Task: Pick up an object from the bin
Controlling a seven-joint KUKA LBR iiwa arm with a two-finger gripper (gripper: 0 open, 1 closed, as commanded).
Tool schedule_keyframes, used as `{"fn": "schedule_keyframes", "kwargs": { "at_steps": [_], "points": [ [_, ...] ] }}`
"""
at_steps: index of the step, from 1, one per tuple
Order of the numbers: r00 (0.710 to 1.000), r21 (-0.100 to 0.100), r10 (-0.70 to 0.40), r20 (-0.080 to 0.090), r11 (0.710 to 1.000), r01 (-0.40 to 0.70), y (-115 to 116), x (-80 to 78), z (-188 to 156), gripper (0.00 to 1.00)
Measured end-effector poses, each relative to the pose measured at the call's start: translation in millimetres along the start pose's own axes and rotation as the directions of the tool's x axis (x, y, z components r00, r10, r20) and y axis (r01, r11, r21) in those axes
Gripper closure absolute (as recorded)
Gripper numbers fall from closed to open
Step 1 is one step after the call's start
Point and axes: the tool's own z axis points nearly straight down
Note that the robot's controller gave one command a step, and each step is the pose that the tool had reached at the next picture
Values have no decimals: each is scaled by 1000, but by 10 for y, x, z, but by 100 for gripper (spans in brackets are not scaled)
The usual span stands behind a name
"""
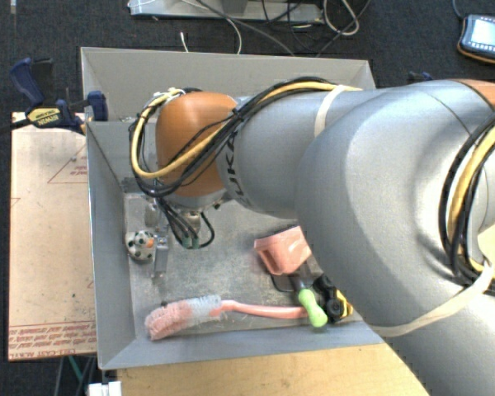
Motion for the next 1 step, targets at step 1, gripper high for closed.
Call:
{"fn": "schedule_keyframes", "kwargs": {
  "at_steps": [1],
  "points": [
    [999, -1, -34, 5, 999, 34, -250, -300, 0, 0]
  ]
}}
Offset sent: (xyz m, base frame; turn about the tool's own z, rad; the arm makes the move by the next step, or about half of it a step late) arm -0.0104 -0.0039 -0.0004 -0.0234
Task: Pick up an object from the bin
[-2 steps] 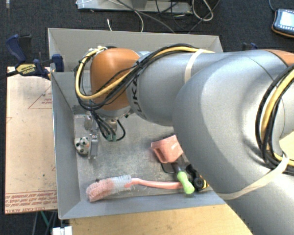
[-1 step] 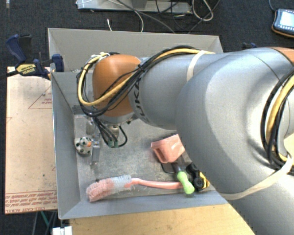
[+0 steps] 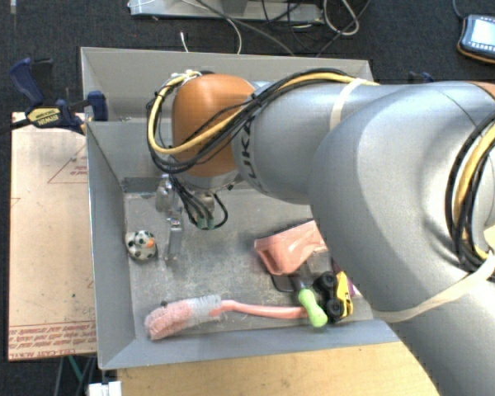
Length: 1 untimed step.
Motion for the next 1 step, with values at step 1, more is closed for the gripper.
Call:
{"fn": "schedule_keyframes", "kwargs": {
  "at_steps": [1],
  "points": [
    [1000, -2, 7, -8, 1000, -7, 249, 403, 1, 0]
  ]
}}
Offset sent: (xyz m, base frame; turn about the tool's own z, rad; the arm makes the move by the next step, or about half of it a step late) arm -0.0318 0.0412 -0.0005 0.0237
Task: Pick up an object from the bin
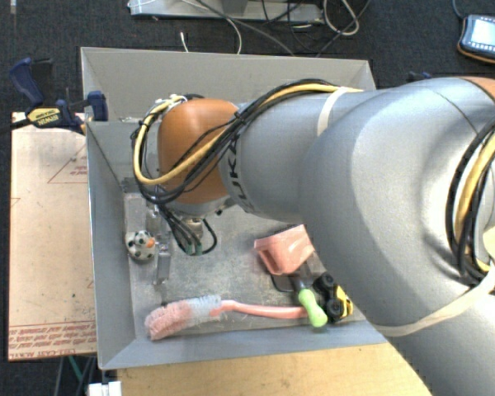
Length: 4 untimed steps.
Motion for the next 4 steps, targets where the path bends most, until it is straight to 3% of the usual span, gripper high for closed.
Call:
{"fn": "schedule_keyframes", "kwargs": {
  "at_steps": [1, 2, 3, 4],
  "points": [
    [1000, 1, 14, 12, 1000, -14, 188, -100, 1, 0],
    [1000, 2, -1, 5, 1000, 1, 116, 1, 2, 0],
    [1000, -1, 2, 16, 1000, -2, 191, -98, -337, 0],
    [999, 3, -36, 3, 999, 36, 34, -29, 15, 0]
  ]
}}
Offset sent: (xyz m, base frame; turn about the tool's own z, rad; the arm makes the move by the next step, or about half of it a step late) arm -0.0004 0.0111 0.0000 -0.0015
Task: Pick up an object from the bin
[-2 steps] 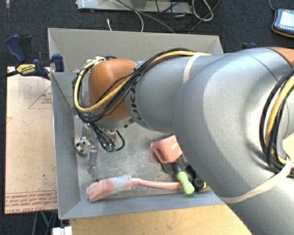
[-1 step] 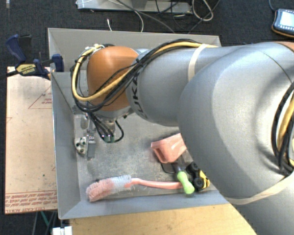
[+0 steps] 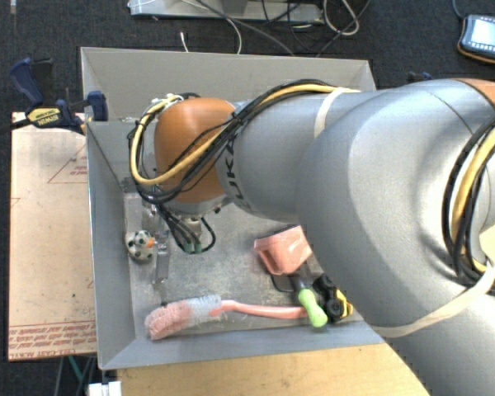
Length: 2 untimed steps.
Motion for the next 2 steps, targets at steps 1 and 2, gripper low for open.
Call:
{"fn": "schedule_keyframes", "kwargs": {
  "at_steps": [1, 2],
  "points": [
    [986, -4, -165, 18, 986, 165, 210, -115, -16, 0],
    [999, -2, -43, 4, 999, 43, 44, -52, -11, 100]
  ]
}}
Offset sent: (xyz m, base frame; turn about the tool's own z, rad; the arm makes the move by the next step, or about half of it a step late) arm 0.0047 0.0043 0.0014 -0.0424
